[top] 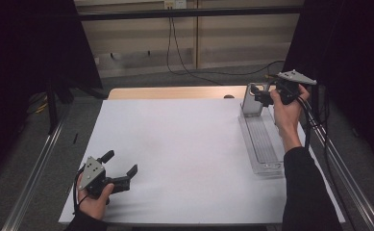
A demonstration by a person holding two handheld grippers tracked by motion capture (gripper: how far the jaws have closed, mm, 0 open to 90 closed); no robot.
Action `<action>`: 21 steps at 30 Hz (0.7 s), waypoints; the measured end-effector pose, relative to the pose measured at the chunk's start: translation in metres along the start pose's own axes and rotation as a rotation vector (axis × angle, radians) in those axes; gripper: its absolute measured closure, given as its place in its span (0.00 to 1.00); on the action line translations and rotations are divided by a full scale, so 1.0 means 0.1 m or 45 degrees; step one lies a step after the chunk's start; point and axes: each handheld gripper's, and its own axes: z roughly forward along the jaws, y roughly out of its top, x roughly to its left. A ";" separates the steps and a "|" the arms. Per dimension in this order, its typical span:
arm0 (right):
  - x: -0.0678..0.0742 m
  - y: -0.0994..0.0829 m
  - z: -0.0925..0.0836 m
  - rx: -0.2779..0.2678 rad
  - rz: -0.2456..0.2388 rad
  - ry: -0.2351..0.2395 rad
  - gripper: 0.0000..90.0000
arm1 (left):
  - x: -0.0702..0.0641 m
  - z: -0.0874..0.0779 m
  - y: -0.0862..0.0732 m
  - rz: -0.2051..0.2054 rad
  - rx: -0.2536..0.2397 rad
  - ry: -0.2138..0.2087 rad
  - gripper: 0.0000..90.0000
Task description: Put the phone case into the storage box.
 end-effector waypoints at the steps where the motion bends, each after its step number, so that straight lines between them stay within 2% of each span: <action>1: -0.01 -0.02 -0.01 -0.004 0.007 0.000 0.00 | 0.00 0.00 0.00 -0.005 -0.001 0.002 0.02; 9: -0.04 -0.10 -0.15 -0.013 0.002 0.020 0.01 | 0.02 -0.01 0.00 -0.013 -0.004 0.013 0.02; 16: -0.04 -0.19 -0.26 -0.042 0.029 0.059 0.01 | 0.01 -0.02 0.01 -0.011 -0.003 0.014 0.02; 21: -0.02 -0.25 -0.31 -0.037 0.006 0.080 0.01 | 0.02 -0.02 0.01 -0.012 -0.004 0.017 0.02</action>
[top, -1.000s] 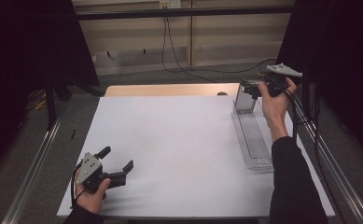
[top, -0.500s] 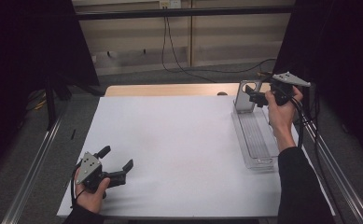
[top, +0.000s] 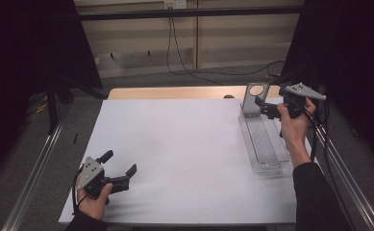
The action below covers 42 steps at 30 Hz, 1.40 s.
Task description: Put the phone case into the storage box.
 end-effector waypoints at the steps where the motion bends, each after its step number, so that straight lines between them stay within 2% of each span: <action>1: 0.01 -0.01 -0.01 -0.005 0.003 0.007 0.01 | 0.00 0.00 0.00 0.000 0.001 0.000 0.02; 3: 0.02 -0.03 -0.03 -0.007 0.014 0.016 0.01 | 0.00 0.00 0.00 0.003 0.003 0.003 0.02; 19: 0.14 -0.16 -0.13 -0.012 -0.013 0.070 0.01 | 0.01 0.00 0.00 -0.002 0.002 0.003 0.02; 34: 0.16 -0.24 -0.29 -0.050 -0.027 0.093 0.01 | 0.00 0.00 0.00 -0.009 0.000 0.007 0.02; 42: 0.17 -0.33 -0.39 -0.077 -0.015 0.096 0.01 | 0.01 0.00 0.00 -0.014 0.000 0.009 0.02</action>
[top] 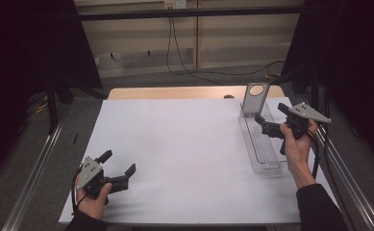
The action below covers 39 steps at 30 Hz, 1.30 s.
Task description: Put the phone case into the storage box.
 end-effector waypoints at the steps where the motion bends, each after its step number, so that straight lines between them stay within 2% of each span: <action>1: 0.00 -0.01 -0.02 -0.001 -0.002 0.002 0.01 | 0.00 0.00 0.00 0.004 -0.001 0.000 0.02; 7: 0.01 -0.01 -0.14 -0.011 -0.003 0.009 0.01 | 0.00 0.00 0.00 -0.002 -0.003 0.004 0.02; 13: 0.02 -0.05 -0.23 -0.026 0.022 0.021 0.01 | 0.00 0.00 0.00 -0.002 -0.003 0.006 0.02; 21: 0.05 -0.07 -0.35 -0.023 0.010 0.007 0.01 | 0.00 -0.01 0.00 -0.006 -0.008 0.006 0.02; 23: 0.06 -0.08 -0.37 -0.024 0.008 0.001 0.01 | 0.01 -0.01 0.01 0.008 -0.010 0.009 0.02; 26: 0.07 -0.11 -0.42 -0.029 0.029 0.015 0.01 | 0.01 -0.02 0.01 -0.001 -0.020 0.014 0.02; 35: 0.13 -0.16 -0.56 -0.027 0.011 -0.017 0.01 | 0.00 -0.03 0.02 0.019 -0.029 0.009 0.02; 39: 0.15 -0.21 -0.61 -0.021 0.001 -0.020 0.01 | -0.01 -0.03 0.02 0.009 -0.029 0.011 0.02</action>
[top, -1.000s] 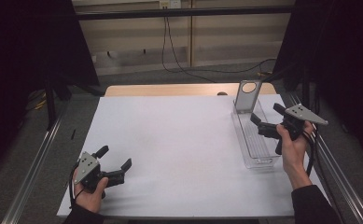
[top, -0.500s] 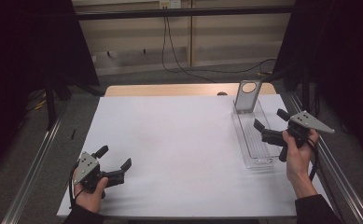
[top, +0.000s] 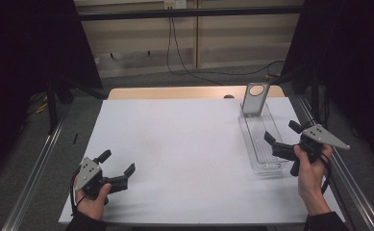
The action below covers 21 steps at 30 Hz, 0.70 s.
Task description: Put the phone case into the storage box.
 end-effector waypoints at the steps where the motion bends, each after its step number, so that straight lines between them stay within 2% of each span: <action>1: 0.00 -0.02 -0.01 0.002 -0.003 -0.002 0.01 | 0.00 0.00 0.00 -0.006 -0.004 0.000 0.02; 4: 0.00 -0.06 -0.06 0.006 0.001 -0.019 0.01 | 0.00 -0.01 0.00 0.008 0.003 -0.004 0.02; 13: 0.03 -0.14 -0.21 0.009 0.001 -0.039 0.00 | -0.03 -0.05 0.00 0.002 0.005 -0.007 0.02; 21: 0.04 -0.30 -0.31 0.039 -0.009 -0.067 0.00 | -0.03 -0.07 -0.01 -0.002 0.010 -0.007 0.02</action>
